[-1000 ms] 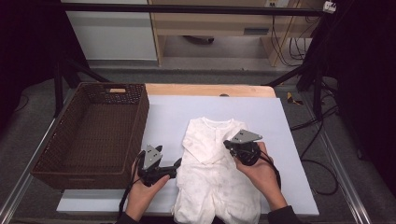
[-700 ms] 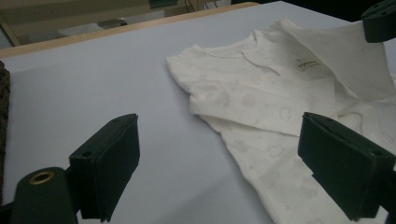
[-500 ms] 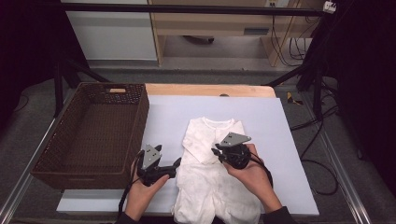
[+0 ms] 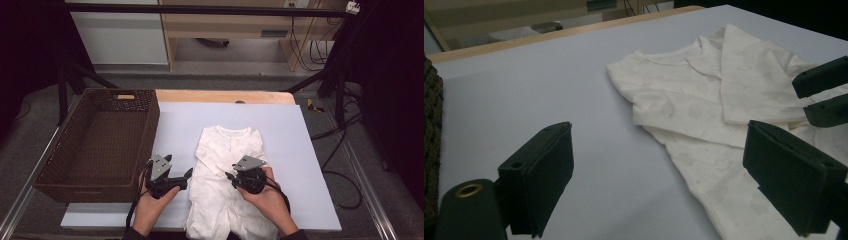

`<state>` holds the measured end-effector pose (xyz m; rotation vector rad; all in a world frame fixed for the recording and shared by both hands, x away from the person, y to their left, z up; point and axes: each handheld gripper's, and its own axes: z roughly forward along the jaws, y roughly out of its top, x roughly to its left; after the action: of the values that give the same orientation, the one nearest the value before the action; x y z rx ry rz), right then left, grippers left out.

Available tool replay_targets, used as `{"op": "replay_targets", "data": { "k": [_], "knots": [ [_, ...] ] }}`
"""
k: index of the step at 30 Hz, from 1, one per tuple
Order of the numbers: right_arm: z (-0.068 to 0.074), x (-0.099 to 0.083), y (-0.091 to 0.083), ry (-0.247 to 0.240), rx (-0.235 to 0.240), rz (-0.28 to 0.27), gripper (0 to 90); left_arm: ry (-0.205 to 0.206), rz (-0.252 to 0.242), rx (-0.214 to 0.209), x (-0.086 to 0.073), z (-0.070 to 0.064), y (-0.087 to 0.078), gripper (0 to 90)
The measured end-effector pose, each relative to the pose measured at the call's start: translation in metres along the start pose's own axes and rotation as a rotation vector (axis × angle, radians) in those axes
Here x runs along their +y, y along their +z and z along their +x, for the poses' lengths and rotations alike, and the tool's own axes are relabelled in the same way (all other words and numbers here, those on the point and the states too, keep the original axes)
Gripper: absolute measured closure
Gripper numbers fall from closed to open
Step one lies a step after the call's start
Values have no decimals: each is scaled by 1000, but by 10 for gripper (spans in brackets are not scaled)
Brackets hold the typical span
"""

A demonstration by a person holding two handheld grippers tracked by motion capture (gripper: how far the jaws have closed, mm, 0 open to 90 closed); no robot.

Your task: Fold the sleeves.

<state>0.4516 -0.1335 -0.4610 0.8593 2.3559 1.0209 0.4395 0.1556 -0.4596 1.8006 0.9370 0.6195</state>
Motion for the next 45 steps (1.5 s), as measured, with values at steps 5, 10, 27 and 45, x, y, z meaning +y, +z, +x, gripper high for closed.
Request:
{"op": "replay_targets", "data": {
  "k": [5, 10, 27, 45],
  "knots": [
    [-2, -8, 0, 13, 22, 4, 840, 5, 5, -4, -1, -1, 1, 127],
    [-3, -10, -5, 24, 30, -6, 870, 8, 8, -5, -1, -2, 2, 127],
    [-11, -21, -16, 113, 34, -62, 550, 8, 18, 1, -3, -1, 3, 126],
    [-45, -41, -24, 306, -87, -75, 231, 4, 25, 5, -5, 1, 4, 125]
  ]
}}
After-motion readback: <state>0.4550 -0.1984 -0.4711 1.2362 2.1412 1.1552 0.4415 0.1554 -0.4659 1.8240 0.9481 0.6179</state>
